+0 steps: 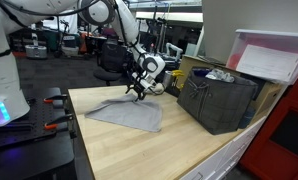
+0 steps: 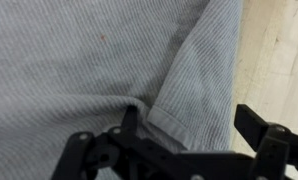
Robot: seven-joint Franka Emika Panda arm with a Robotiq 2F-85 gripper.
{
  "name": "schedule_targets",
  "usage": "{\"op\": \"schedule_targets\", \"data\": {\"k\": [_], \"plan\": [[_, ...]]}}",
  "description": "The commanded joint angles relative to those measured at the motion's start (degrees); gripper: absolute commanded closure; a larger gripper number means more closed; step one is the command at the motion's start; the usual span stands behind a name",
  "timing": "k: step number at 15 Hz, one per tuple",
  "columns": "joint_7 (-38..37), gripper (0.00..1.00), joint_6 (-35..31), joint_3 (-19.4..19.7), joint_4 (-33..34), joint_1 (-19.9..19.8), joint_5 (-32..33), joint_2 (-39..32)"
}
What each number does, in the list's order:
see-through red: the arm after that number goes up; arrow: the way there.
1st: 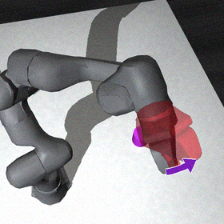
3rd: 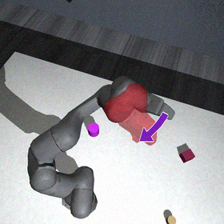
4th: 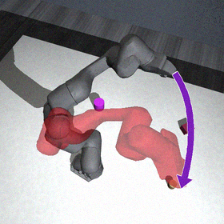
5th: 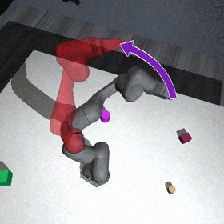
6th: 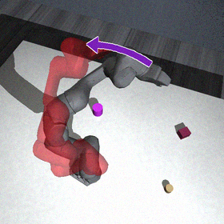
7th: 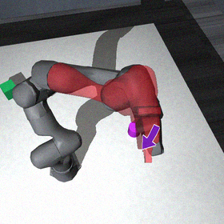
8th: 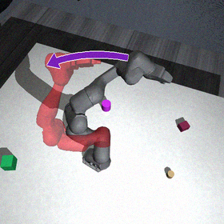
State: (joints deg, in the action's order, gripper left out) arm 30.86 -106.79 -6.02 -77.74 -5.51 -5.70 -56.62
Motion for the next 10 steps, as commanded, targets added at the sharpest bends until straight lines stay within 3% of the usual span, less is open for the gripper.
{"op": "schedule_targets", "data": {"k": [1,10], "plan": [[-1.7,0.0,3.5,-0.3,0.6,0.0,1.1,0.8],[-0.4,0.0,7.1,-1.4,3.1,-0.6,0.1,1.0]]}}
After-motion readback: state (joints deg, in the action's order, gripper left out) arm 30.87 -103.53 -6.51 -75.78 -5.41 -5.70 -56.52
